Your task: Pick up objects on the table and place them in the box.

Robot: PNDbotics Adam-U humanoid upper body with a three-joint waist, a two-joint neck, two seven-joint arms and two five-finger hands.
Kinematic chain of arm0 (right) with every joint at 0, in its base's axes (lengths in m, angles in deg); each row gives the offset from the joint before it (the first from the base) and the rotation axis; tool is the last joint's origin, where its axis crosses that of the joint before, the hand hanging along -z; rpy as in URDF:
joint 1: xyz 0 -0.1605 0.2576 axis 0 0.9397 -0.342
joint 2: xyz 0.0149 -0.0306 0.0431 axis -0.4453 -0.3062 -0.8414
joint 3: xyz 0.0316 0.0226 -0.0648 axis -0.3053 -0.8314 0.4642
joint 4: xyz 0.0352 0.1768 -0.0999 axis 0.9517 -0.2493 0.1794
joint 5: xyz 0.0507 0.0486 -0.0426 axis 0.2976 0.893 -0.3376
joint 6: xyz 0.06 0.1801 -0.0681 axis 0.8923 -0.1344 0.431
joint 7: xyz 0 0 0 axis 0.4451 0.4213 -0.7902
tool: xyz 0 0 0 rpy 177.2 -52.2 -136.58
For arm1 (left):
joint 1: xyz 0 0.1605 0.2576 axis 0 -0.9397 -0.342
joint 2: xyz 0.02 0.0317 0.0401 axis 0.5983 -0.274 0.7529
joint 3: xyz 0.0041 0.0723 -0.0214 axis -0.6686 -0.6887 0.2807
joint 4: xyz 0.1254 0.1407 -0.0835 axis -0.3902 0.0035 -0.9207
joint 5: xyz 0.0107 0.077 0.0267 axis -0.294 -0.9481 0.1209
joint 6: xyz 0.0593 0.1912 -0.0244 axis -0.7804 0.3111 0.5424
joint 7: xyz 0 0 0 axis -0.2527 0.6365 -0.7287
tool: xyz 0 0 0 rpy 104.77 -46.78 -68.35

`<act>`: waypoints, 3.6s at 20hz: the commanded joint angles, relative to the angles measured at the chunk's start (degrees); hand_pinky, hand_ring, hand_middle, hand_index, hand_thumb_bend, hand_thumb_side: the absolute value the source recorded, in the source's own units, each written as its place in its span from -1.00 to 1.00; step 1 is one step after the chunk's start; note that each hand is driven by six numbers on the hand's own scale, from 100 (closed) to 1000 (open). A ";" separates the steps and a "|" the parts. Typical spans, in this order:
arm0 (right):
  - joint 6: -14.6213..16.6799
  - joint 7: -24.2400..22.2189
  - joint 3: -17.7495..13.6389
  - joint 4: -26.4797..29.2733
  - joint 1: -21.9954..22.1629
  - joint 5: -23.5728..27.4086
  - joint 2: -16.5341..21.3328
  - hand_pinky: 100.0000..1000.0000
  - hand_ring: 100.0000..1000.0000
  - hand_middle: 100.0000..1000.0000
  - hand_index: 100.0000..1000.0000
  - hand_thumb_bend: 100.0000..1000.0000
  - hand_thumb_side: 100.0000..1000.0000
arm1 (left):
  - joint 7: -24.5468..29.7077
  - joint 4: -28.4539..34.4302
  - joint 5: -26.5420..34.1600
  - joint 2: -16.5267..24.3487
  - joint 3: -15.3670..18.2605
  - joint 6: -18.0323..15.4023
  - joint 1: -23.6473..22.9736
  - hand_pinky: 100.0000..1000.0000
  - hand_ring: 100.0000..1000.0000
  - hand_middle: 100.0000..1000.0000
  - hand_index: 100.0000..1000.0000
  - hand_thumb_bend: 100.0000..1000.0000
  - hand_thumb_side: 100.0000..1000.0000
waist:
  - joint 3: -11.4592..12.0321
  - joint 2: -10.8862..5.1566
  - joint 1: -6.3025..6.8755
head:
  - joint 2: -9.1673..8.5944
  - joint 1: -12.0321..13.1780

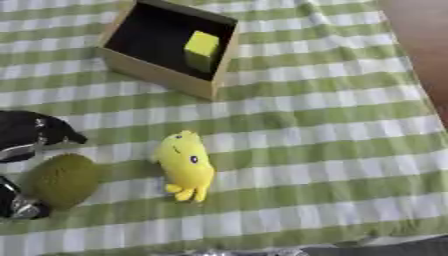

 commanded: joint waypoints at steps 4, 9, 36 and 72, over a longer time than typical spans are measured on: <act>-0.92 0.23 -1.67 -0.25 0.15 -0.24 0.81 1.00 1.00 -0.21 0.74 -1.00 -0.18 | 2.59 0.75 -1.56 0.65 -0.33 1.10 0.85 0.67 0.68 0.40 0.74 0.11 -0.46 | -0.21 -1.75 0.46 | 0.12 0.37; -1.26 0.44 -2.22 -0.48 0.88 -0.52 0.64 1.00 1.00 -0.22 0.74 -1.00 -0.18 | 3.38 0.09 -2.88 0.71 0.03 1.67 0.02 0.46 0.48 0.09 0.42 0.00 -0.46 | -0.21 -1.83 0.41 | 0.23 0.39; -1.46 1.90 -3.91 -1.70 4.07 -1.97 0.54 1.00 1.00 -0.29 0.72 -1.00 -0.18 | -9.77 0.75 14.36 -0.92 11.42 -9.10 7.34 0.00 0.05 -0.19 -0.16 -1.00 -0.70 | 1.02 -2.63 -0.19 | 0.32 0.08; -0.92 -2.55 -2.06 -2.76 0.63 -1.01 -0.94 1.00 1.00 -0.30 0.73 -1.00 -0.18 | -15.90 -45.76 0.49 -34.62 8.39 -20.06 42.67 -0.01 0.04 -0.14 -0.02 -1.00 -0.78 | -2.38 -0.91 -0.86 | -2.87 2.41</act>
